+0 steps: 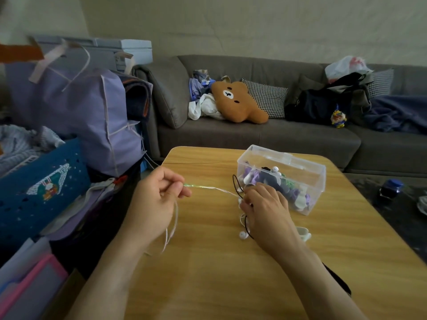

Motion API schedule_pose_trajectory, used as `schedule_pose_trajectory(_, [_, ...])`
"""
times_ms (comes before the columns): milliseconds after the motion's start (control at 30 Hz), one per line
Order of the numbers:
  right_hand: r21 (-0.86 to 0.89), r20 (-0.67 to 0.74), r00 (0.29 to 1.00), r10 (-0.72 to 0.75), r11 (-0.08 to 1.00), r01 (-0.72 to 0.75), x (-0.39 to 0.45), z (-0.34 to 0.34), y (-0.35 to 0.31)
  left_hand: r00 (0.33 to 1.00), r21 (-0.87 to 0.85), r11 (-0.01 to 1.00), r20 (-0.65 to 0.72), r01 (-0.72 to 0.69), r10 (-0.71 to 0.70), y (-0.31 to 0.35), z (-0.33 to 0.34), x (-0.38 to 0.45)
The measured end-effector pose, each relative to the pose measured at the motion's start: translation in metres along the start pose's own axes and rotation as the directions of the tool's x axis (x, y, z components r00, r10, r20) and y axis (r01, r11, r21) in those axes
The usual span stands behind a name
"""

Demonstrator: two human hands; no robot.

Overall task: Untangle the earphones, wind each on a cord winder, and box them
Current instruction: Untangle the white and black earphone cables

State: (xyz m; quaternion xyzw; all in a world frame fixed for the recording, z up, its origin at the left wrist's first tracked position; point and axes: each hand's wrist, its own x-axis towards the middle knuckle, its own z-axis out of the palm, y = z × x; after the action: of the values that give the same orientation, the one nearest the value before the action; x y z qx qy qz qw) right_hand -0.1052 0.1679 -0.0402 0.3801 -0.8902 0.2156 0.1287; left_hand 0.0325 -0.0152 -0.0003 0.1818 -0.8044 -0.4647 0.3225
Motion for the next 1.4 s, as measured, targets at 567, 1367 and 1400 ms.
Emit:
schedule_pose_trajectory(567, [0.238,-0.293,0.936,-0.193,0.934,0.267,-0.005,-0.01,-0.017,0.972,-0.097,0.995,0.234,0.007,0.016,0.019,0.054,-0.019])
schedule_pose_trajectory(1367, [0.286,0.118,0.993,0.006,0.957,-0.039,-0.003,-0.012,-0.006,0.992,-0.563,0.823,-0.036,0.079,-0.12,0.015,0.038,-0.005])
schedule_pose_trajectory(1400, [0.273,0.124,0.992,0.015,0.961,-0.049,-0.003,-0.012,-0.007,0.988,-0.621,0.778,-0.032,0.097,-0.149,0.017,0.039,-0.005])
